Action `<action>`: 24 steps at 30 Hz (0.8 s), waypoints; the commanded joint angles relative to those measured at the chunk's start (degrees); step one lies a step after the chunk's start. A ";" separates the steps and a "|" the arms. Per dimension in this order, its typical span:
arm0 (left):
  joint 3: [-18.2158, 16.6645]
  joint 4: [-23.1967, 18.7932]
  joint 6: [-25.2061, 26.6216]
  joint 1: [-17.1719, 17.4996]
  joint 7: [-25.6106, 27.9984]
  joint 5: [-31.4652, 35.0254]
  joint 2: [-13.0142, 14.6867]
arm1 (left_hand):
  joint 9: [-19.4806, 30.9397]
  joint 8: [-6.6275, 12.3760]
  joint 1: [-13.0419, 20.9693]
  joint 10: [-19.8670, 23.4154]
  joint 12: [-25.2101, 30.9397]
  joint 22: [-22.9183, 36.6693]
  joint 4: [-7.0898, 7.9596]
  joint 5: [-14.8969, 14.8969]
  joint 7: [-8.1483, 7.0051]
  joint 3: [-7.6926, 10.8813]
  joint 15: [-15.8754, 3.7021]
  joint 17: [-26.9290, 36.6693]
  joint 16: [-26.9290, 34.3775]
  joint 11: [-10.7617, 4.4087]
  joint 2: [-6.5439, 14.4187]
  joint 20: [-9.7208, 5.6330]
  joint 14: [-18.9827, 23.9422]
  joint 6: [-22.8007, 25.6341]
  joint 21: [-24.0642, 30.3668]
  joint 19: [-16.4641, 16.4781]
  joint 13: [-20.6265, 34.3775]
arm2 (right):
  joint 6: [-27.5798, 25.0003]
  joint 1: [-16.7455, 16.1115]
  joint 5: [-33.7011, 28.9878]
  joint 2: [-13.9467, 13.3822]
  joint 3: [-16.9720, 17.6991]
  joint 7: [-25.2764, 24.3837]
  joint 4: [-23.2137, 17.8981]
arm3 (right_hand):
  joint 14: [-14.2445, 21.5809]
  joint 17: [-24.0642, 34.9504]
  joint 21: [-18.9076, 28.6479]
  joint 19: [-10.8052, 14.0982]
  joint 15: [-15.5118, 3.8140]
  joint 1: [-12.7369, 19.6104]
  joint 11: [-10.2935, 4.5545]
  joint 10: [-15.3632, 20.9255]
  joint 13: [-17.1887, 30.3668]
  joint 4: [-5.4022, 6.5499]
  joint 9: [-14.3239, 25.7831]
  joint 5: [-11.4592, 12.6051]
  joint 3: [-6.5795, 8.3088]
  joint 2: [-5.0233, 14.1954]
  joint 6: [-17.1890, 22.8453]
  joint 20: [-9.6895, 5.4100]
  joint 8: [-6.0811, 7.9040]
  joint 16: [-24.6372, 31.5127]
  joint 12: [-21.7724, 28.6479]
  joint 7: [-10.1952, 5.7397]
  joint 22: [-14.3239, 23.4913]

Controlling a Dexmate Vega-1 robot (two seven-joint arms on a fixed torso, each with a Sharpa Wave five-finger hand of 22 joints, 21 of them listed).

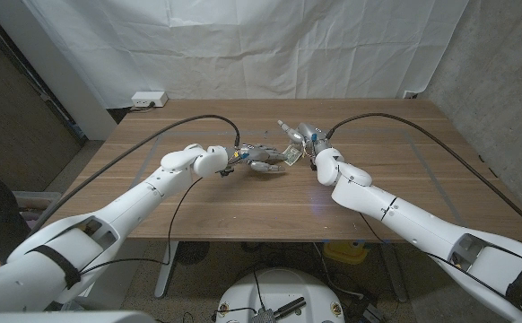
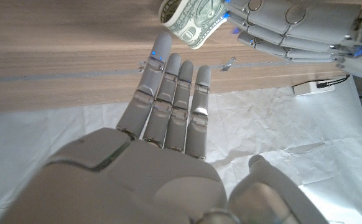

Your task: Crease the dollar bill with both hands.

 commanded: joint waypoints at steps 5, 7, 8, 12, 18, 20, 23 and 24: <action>0.56 1.67 -0.36 -1.21 -0.08 -0.04 -0.76 | 0.29 0.28 0.00 -0.23 0.24 -0.03 0.08 0.31 0.13 -0.37 -2.97 0.10 -0.06 -0.09 0.56 -0.53 -0.14 -0.40 0.47 -9.63 0.28 | 0.78 0.78 0.48 1.06 -0.13 0.94 3.02 | 1.54 -0.06 0.19 1.57 0.02 -0.64 -0.06 1.61 0.25 -0.10 -0.01 0.69 -0.53 0.14 1.43 0.02 0.38 0.60 0.61 0.15 0.13; 0.69 2.06 -0.54 -1.44 0.05 -0.02 -0.88 | 0.29 0.30 0.01 -0.24 0.24 -0.03 0.07 0.33 0.10 -0.42 -2.96 0.10 -0.06 -0.02 0.58 -0.53 -0.13 -0.39 0.40 -9.83 0.28 | 0.78 1.09 0.57 1.27 -0.30 1.26 3.53 | 1.73 -0.06 0.17 1.64 -0.07 -0.66 -0.08 1.68 0.25 -0.11 -0.01 0.72 -0.56 0.15 1.54 0.01 0.39 0.68 0.60 0.21 0.13; 0.73 2.26 -0.57 -1.56 0.03 -0.06 -0.96 | 0.29 0.30 0.02 -0.25 0.24 -0.03 0.07 0.33 0.09 -0.43 -2.97 0.10 -0.06 0.01 0.59 -0.54 -0.14 -0.39 0.49 -9.60 0.28 | 0.63 1.24 0.56 1.37 -0.42 1.43 3.74 | 1.76 -0.05 0.14 1.62 -0.10 -0.68 -0.05 1.70 0.26 -0.12 -0.01 0.73 -0.58 0.16 1.68 0.01 0.43 0.70 0.59 0.28 0.14; 0.94 3.01 -0.77 -1.97 0.15 -0.09 -1.20 | 0.29 0.28 0.02 -0.34 0.22 -0.03 0.06 0.34 0.05 -0.47 -2.98 0.10 -0.07 0.01 0.61 -0.58 -0.15 -0.49 0.51 -9.57 0.28 | 0.89 1.72 0.84 1.57 -0.73 2.12 4.62 | 2.27 -0.03 0.07 1.89 -0.12 -0.75 0.11 2.36 0.28 -0.17 -0.01 0.82 -0.69 0.20 2.21 0.00 0.54 0.93 0.75 0.30 0.16; 1.08 3.53 -0.76 -2.23 0.15 -0.22 -1.38 | 0.29 0.15 0.06 -0.47 0.19 -0.04 0.04 0.38 0.09 -0.58 -2.99 0.10 -0.09 -0.08 0.66 -0.59 -0.20 -0.94 0.47 -9.71 0.28 | 0.68 2.37 0.76 1.83 -1.40 2.88 5.40 | 4.16 0.07 0.19 3.32 -0.28 -0.92 -0.02 4.12 0.42 -0.28 -0.02 1.03 -1.01 0.28 3.97 -0.06 0.92 1.77 1.22 0.37 0.23; 1.11 3.56 -0.74 -2.25 0.27 -0.17 -1.38 | 0.29 0.17 0.08 -0.52 0.18 -0.05 0.03 0.39 0.10 -0.63 -2.99 0.09 -0.09 -0.11 0.67 -0.53 -0.20 -1.00 0.26 -10.22 0.28 | 0.60 2.57 0.74 1.81 -1.59 3.20 5.54 | 5.02 0.13 0.23 3.85 -0.45 -0.99 -0.18 4.82 0.49 -0.31 -0.02 1.10 -1.15 0.30 4.43 -0.23 0.97 2.15 1.41 0.32 0.25; 1.14 3.55 -0.69 -2.25 0.27 -0.21 -1.37 | 0.30 0.17 0.10 -0.62 0.16 -0.05 0.02 0.41 -0.02 -0.70 -3.03 0.09 -0.09 -0.11 0.71 -0.68 -0.21 -1.11 0.47 -9.72 0.28 | 0.41 2.72 0.97 1.84 -1.59 3.56 5.76 | 4.96 0.14 0.25 4.11 -0.36 -1.01 -0.24 4.82 0.49 -0.33 -0.03 1.13 -1.23 0.28 4.47 -0.28 0.92 2.14 1.36 0.30 0.26; 1.15 3.57 -0.73 -2.27 0.23 -0.26 -1.38 | 0.30 0.17 0.11 -0.73 0.13 -0.05 0.01 0.42 -0.02 -0.73 -3.02 0.09 -0.09 -0.09 0.72 -0.59 -0.23 -1.16 0.38 -9.95 0.28 | 0.57 2.75 1.13 1.77 -1.55 3.73 5.82 | 4.92 0.15 0.22 4.10 -0.33 -1.02 -0.26 4.65 0.49 -0.34 -0.03 1.14 -1.26 0.27 4.45 -0.30 0.88 2.12 1.26 0.37 0.26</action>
